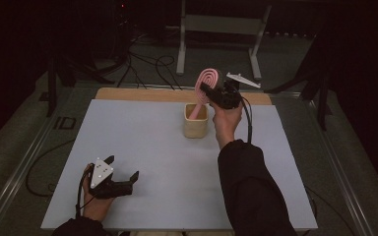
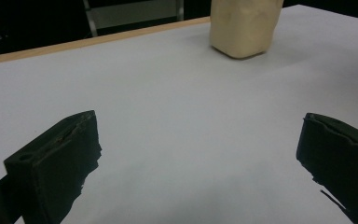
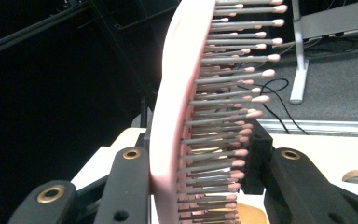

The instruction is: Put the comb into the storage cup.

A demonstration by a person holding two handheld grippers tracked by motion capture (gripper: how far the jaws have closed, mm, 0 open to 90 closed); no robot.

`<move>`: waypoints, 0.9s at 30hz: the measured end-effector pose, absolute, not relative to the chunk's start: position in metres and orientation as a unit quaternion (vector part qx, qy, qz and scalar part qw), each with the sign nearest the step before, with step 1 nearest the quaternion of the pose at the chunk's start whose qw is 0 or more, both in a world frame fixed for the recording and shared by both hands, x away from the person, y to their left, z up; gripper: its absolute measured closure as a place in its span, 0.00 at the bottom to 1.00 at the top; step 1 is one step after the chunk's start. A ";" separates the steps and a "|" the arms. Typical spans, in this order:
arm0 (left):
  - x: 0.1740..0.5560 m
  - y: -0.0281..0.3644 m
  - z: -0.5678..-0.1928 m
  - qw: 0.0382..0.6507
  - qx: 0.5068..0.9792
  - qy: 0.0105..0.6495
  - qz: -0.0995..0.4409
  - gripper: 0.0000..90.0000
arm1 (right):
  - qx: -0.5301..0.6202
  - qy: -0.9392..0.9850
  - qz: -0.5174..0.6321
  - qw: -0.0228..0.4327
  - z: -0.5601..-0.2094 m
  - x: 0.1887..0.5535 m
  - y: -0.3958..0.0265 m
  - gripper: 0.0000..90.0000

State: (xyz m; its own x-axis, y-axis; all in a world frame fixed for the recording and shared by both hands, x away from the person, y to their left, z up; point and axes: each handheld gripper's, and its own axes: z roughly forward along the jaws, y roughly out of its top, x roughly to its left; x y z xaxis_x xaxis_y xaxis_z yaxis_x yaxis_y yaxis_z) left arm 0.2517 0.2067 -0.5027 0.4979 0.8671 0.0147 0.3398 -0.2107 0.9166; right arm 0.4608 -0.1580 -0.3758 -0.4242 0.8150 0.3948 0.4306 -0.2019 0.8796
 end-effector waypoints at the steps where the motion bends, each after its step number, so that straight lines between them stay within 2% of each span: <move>1: 0.252 0.207 -0.503 0.471 0.726 0.416 0.280 0.00 | 0.511 0.611 0.582 0.163 -0.378 0.461 -0.157 0.71; 27: 0.251 0.207 -0.503 0.469 0.726 0.417 0.281 0.00 | 0.524 0.617 0.567 0.151 -0.412 0.459 -0.150 0.70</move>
State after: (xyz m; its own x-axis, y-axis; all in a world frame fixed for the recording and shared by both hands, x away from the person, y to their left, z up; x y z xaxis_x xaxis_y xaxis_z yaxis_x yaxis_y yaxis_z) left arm 0.2506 0.2070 -0.5027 0.4940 0.8693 0.0158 0.3429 -0.2115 0.9152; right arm 0.4587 -0.1496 -0.4120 -0.4043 0.8186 0.4080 0.4762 -0.1925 0.8580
